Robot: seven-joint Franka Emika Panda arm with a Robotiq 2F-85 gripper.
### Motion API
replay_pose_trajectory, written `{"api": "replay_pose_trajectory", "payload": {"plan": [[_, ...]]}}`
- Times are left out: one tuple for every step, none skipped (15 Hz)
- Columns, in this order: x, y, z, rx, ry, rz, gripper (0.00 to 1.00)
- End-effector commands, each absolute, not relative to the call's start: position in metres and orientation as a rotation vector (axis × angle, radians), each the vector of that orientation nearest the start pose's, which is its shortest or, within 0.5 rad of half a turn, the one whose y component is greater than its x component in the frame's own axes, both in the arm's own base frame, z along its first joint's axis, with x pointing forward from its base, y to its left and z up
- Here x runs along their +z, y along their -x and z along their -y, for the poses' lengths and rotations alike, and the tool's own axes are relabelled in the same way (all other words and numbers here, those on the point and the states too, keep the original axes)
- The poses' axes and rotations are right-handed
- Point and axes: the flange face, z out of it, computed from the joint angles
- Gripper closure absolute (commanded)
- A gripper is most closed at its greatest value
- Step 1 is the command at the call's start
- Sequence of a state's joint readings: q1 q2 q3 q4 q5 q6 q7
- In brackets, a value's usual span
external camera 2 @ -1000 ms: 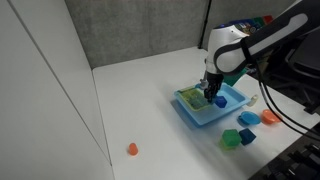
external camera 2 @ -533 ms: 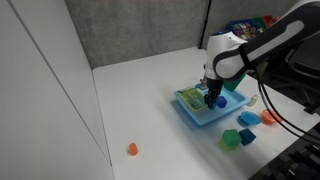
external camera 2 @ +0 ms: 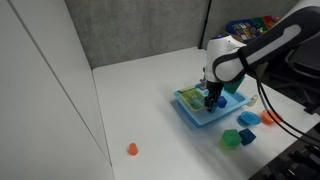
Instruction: Pick up the small blue cup and put it on the light blue surface in front of the dish rack
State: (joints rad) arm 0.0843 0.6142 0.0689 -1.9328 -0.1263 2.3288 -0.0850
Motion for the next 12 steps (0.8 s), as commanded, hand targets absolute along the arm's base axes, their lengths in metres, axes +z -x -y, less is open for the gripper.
{"api": "replay_pose_trajectory", "payload": {"plan": [[0.153, -0.587, -0.085, 0.287, 3.099, 0.541, 0.02], [0.155, -0.586, -0.085, 0.274, 3.095, 0.544, 0.00], [0.156, -0.585, -0.085, 0.263, 3.089, 0.547, 0.00], [0.157, -0.583, -0.086, 0.251, 3.083, 0.550, 0.00], [0.160, -0.582, -0.087, 0.235, 3.078, 0.548, 0.00], [0.162, -0.580, -0.089, 0.219, 3.073, 0.549, 0.00], [0.166, -0.577, -0.090, 0.195, 3.072, 0.541, 0.00], [0.169, -0.573, -0.091, 0.172, 3.067, 0.529, 0.00], [0.172, -0.571, -0.092, 0.155, 3.066, 0.518, 0.00], [0.175, -0.567, -0.092, 0.141, 3.066, 0.493, 0.00], [0.179, -0.563, -0.090, 0.133, 3.068, 0.456, 0.00], [0.183, -0.559, -0.089, 0.119, 3.067, 0.428, 0.00]]}}
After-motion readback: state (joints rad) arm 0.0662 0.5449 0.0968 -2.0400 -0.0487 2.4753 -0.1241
